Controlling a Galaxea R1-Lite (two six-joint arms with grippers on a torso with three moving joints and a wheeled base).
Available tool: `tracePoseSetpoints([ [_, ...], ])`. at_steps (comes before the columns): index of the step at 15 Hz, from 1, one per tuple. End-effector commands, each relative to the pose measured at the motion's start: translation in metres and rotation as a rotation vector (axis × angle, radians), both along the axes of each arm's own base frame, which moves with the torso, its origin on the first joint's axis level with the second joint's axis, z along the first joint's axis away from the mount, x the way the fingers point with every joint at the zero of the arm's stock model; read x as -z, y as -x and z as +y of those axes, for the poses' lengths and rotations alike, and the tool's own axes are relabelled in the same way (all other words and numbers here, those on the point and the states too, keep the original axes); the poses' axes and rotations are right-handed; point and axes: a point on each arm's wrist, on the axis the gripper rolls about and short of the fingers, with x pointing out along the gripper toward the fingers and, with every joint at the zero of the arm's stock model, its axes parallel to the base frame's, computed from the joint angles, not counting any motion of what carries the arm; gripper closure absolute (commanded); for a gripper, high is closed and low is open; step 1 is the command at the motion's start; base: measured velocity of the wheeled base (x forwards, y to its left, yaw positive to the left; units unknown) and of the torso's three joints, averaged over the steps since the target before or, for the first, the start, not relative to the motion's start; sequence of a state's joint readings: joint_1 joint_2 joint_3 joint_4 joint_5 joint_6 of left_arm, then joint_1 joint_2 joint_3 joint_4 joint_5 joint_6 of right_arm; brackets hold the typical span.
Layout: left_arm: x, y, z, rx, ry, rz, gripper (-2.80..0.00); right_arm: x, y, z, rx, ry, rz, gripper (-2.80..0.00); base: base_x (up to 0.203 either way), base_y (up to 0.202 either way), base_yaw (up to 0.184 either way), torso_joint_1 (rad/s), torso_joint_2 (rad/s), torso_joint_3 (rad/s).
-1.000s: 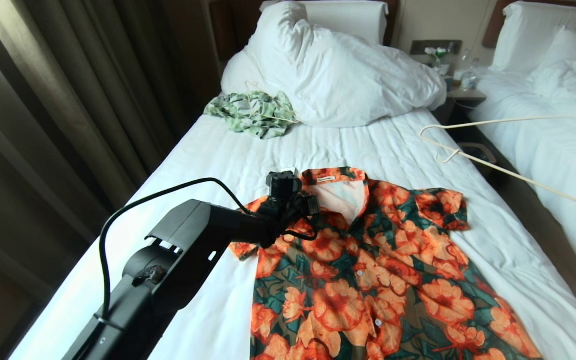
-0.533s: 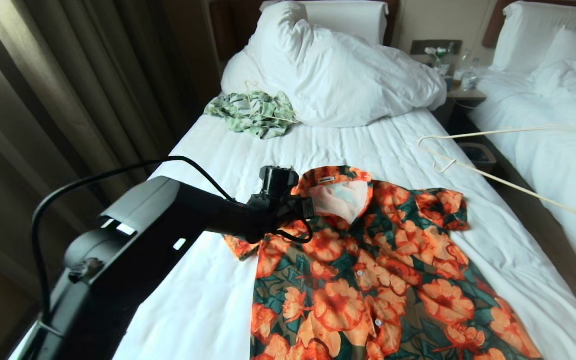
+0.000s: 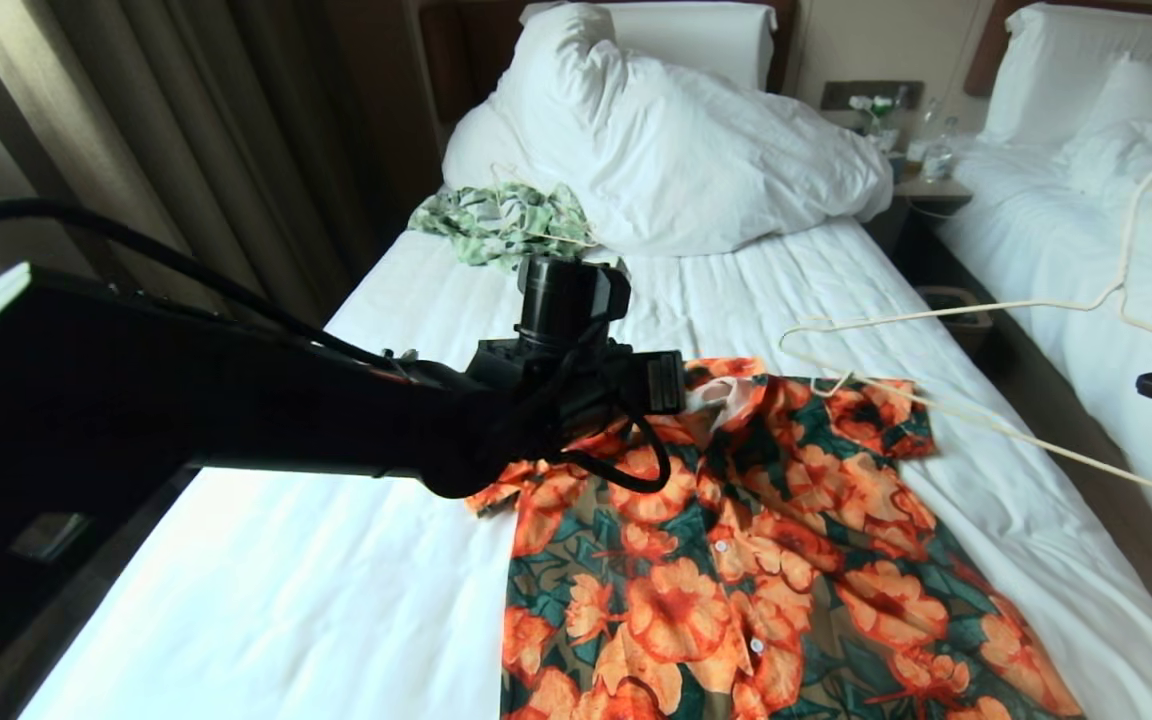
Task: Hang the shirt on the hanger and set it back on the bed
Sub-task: Hook one side of the shirt onto the hanger
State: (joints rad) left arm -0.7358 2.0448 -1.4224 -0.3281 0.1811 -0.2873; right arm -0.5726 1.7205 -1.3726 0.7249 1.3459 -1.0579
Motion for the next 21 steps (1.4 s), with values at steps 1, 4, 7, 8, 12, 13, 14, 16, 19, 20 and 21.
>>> tracePoseSetpoints([
  [1,-0.014,0.011,0.001,0.015,0.024,-0.023,0.0,0.004,-0.013,0.017,-0.069,0.013,0.019,0.0,0.0,0.0,0.0,0.0,0.0,0.0],
  [4,-0.013,0.013,-0.001,0.023,0.017,-0.023,0.0,0.019,-0.046,0.038,-0.148,0.076,0.028,0.0,0.0,0.0,0.0,0.0,0.0,0.0],
  [7,-0.01,0.013,-0.001,0.027,0.0,-0.025,0.0,0.031,-0.066,0.039,-0.159,0.11,0.021,0.0,0.0,0.0,0.0,0.0,0.0,0.0],
  [8,-0.009,0.014,-0.002,0.031,-0.003,-0.022,0.0,0.033,-0.071,0.039,-0.165,0.111,0.019,0.0,0.0,0.0,0.0,0.0,0.0,0.0],
  [12,-0.005,0.021,-0.012,0.065,-0.017,-0.022,0.0,0.032,-0.098,0.054,-0.224,0.13,-0.013,0.0,0.0,0.0,0.0,0.0,0.0,0.0],
  [13,-0.005,0.023,-0.015,0.075,-0.019,-0.024,0.0,0.031,-0.103,0.061,-0.242,0.136,-0.018,0.0,0.0,0.0,0.0,0.0,0.0,0.0],
  [14,-0.005,0.024,-0.016,0.078,-0.018,-0.025,0.0,0.031,-0.107,0.066,-0.256,0.139,-0.02,0.0,0.0,0.0,0.0,0.0,0.0,0.0],
  [16,-0.006,0.027,-0.018,0.087,-0.017,-0.029,0.0,0.034,-0.114,0.079,-0.294,0.139,-0.019,0.0,0.0,0.0,0.0,0.0,0.0,0.0],
  [19,-0.008,0.027,-0.021,0.092,-0.016,-0.034,0.0,0.044,-0.127,0.091,-0.325,0.155,-0.033,0.0,0.0,0.0,0.0,0.0,0.0,0.0],
  [20,-0.009,0.027,-0.02,0.095,-0.022,-0.041,0.0,0.047,-0.134,0.094,-0.332,0.166,-0.053,0.0,0.0,0.0,0.0,0.0,0.0,0.0],
  [21,-0.012,0.029,-0.019,0.099,-0.028,-0.051,0.0,0.046,-0.138,0.097,-0.334,0.174,-0.067,0.0,0.0,0.0,0.0,0.0,0.0,0.0],
])
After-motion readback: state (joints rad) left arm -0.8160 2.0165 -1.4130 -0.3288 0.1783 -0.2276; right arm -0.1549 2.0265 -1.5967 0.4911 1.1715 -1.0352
